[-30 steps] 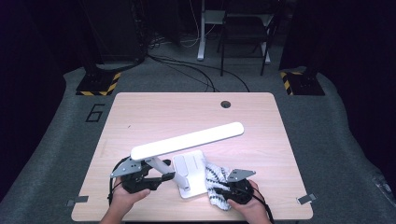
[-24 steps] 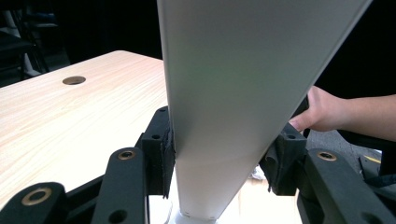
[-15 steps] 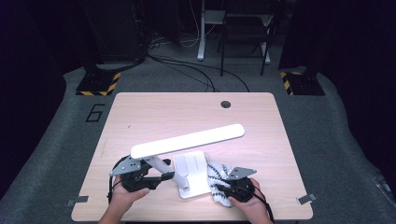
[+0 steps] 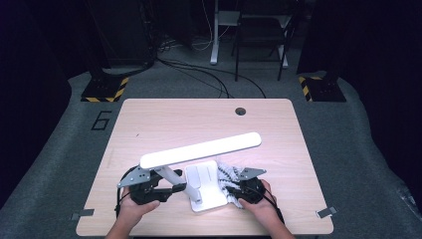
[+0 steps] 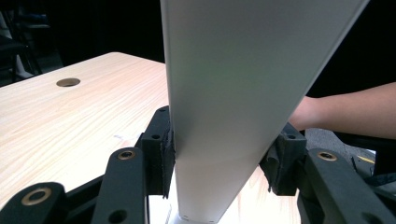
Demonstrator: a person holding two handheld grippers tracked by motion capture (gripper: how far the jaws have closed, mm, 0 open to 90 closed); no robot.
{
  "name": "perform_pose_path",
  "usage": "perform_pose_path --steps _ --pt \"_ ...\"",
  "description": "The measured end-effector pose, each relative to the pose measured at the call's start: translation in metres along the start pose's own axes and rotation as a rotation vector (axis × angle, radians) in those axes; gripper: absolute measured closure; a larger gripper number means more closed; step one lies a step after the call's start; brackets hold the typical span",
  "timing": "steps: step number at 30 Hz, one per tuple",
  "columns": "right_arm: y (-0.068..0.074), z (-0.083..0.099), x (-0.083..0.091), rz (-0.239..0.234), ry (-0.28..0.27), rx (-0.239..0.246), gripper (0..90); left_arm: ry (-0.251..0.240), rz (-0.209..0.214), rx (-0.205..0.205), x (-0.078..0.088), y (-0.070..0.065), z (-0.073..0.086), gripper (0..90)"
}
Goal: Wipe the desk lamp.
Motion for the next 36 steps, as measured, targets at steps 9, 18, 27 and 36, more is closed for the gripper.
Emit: perform_pose_path --steps 9,18,27,36 --pt "-0.013 -0.018 -0.020 0.004 0.006 -0.038 73.7 -0.001 0.004 0.003 0.000 0.000 0.000 52.0" --pt "-0.022 -0.034 -0.037 0.035 0.016 -0.049 73.8 -0.005 0.006 -0.005 -0.002 -0.001 0.000 52.0" --pt "-0.030 -0.049 -0.053 0.071 0.013 -0.049 73.7 0.005 0.015 -0.007 -0.002 -0.001 0.000 52.0" --pt "-0.039 -0.057 -0.062 0.097 0.006 -0.090 73.0 0.019 0.017 -0.014 -0.001 -0.002 -0.001 52.0"
Point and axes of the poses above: each handheld gripper's, and its own axes: x roughly backward along the jaws, z roughly out of its underside, y roughly to its left, the point moved 3 cm from there along -x, roughly forward along the jaws, and after that the axes turned 9 degrees about z, right-handed, at the moved point
